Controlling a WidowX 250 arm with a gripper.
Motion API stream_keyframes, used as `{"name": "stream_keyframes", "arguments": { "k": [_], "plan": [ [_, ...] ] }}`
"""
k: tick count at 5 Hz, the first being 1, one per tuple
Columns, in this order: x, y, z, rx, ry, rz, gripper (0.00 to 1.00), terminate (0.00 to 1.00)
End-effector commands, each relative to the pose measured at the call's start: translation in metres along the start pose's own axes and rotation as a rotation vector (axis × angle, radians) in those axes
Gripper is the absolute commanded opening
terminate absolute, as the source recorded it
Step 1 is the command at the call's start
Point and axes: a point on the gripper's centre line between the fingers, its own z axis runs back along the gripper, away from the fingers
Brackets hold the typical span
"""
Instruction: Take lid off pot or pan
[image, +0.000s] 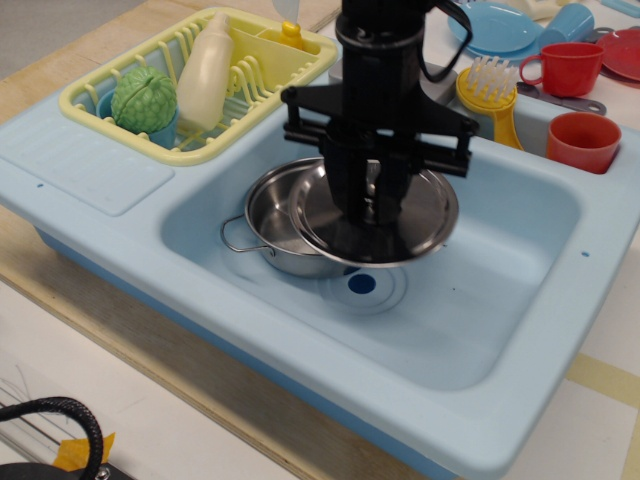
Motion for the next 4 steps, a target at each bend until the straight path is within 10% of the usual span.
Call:
{"name": "stream_keyframes", "arguments": {
  "k": [1,4],
  "plan": [
    [-0.013,-0.017,0.005,-0.032,-0.013,0.018,0.00,0.00],
    [-0.026,-0.044,-0.020,-0.104,0.075,0.039,0.00,0.00]
  ]
}}
